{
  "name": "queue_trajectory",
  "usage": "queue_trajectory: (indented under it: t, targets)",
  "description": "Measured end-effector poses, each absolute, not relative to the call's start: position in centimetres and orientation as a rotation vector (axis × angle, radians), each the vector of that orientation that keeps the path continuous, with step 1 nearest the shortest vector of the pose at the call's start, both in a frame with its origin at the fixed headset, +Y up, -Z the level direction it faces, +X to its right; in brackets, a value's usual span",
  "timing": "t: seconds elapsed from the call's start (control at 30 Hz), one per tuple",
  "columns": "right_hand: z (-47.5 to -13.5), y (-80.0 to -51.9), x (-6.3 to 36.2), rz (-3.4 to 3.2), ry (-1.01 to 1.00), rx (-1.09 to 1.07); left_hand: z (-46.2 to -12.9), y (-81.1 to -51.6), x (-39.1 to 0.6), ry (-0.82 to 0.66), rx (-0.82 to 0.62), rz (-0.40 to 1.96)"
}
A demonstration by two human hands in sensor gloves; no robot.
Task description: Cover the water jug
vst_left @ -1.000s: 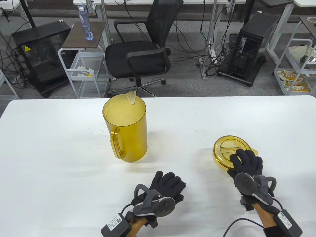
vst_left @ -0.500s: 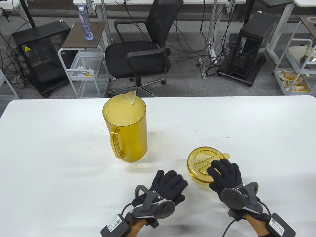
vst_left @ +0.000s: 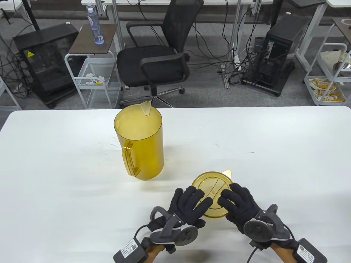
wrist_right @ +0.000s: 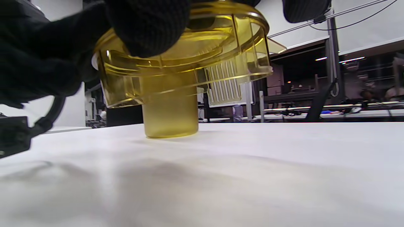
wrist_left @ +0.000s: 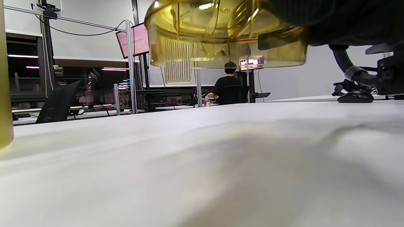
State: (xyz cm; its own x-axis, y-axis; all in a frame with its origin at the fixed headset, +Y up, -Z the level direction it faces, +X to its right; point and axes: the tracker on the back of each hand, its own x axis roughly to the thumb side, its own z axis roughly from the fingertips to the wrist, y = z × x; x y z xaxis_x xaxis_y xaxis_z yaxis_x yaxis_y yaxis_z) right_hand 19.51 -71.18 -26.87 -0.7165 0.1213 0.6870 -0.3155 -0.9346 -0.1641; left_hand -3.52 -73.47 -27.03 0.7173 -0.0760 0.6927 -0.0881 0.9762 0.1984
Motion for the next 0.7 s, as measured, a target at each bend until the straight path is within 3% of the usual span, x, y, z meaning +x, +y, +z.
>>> queue_trajectory:
  t: [0.2,0.7]
  targets:
    - [-26.5,-71.1,19.2,2.640,-0.403,1.123,-26.6,-73.2,-3.3,-0.819,0.247,-0.008]
    - [-27.3,-70.9,20.2,2.732,-0.494,1.004,-26.5,-72.8,-3.5,-0.838,0.283,-0.030]
